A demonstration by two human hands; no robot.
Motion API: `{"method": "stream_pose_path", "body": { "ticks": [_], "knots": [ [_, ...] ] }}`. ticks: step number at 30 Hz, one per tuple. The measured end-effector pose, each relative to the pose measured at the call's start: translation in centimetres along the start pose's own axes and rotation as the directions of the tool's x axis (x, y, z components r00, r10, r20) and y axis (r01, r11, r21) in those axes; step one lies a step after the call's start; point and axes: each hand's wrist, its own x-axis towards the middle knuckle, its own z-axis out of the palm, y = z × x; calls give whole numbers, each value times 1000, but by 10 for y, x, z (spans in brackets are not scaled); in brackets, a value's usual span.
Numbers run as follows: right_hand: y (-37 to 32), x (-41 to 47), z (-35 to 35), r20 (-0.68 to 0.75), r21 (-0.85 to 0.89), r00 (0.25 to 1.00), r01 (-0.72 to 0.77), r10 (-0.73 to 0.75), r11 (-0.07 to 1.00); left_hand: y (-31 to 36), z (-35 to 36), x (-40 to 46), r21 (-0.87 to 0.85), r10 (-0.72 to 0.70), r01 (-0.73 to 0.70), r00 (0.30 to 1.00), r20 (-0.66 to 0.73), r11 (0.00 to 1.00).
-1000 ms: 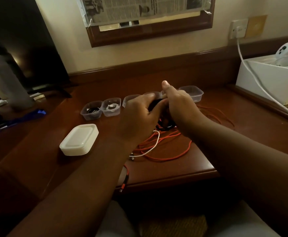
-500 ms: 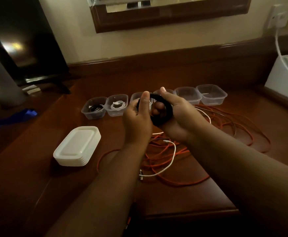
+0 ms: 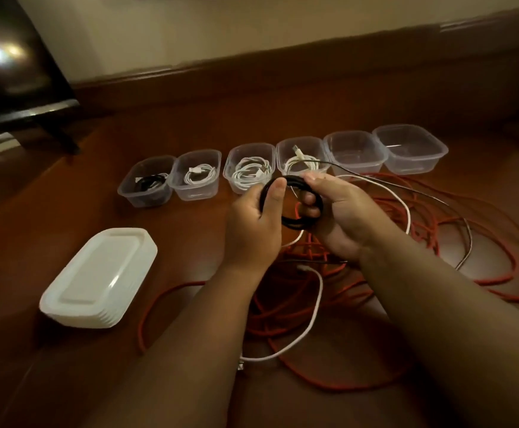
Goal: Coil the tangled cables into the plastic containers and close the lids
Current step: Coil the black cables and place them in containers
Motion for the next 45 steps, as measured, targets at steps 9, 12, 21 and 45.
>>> {"method": "stream_pose_path", "body": {
  "ticks": [9, 12, 21, 45],
  "knots": [
    [15, -10, 6, -52, 38, 987, 156, -154, 987, 2, -2, -5, 99, 165, -168, 986, 35, 981],
    [11, -11, 6, -71, 67, 984, 171, -166, 983, 4, -1, -6, 60, 136, -141, 988, 79, 988],
    [-10, -9, -5, -55, -85, 983, 171, -176, 982, 9, -9, -2, -42, 169, -168, 985, 20, 985],
    [-10, -12, -8, 43, -324, 866, 484, -499, 813, 20, -5, -8, -554, -295, 528, 839, 457, 644]
  ]
}}
